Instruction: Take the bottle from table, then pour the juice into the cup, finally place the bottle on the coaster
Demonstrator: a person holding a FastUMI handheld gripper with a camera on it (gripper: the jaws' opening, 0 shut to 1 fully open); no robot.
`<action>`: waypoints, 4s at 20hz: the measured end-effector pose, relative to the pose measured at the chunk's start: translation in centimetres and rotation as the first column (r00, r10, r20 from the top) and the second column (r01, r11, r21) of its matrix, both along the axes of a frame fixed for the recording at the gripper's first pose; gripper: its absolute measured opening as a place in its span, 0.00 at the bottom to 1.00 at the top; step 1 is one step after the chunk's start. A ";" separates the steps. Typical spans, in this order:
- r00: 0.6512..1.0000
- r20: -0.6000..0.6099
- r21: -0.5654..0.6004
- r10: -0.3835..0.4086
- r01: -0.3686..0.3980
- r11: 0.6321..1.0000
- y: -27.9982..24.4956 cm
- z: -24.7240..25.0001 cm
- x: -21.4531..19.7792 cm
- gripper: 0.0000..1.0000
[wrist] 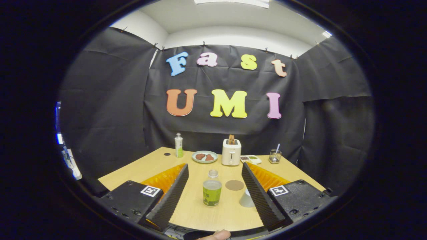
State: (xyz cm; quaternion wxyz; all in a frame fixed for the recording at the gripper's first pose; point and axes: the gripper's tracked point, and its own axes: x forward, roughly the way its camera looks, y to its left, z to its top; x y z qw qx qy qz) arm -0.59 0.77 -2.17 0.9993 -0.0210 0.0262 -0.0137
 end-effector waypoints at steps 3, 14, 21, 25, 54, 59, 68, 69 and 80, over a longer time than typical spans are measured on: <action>1.000 -0.016 0.000 0.004 -0.004 1.000 0.0 -0.7 0.7 1.00; 0.997 -0.069 -0.003 -0.038 0.038 0.999 -0.4 -6.5 5.2 1.00; 0.990 -0.133 -0.001 -0.035 0.035 0.999 0.0 -10.6 9.1 1.00; 0.991 -0.123 0.005 -0.058 0.059 0.998 -0.3 -12.1 11.7 1.00; 0.993 -0.094 0.213 -0.071 0.089 0.973 1.3 -10.2 16.4 0.79; 0.997 -0.077 0.399 0.010 0.022 0.917 3.0 -7.6 15.9 0.80; 0.981 -0.063 0.640 0.183 -0.101 0.762 6.8 -4.7 15.9 0.79; 0.977 -0.060 0.663 0.204 -0.114 0.740 7.1 -4.5 15.9 0.79; 0.978 -0.061 0.858 0.199 -0.051 0.512 4.4 -5.1 15.7 0.78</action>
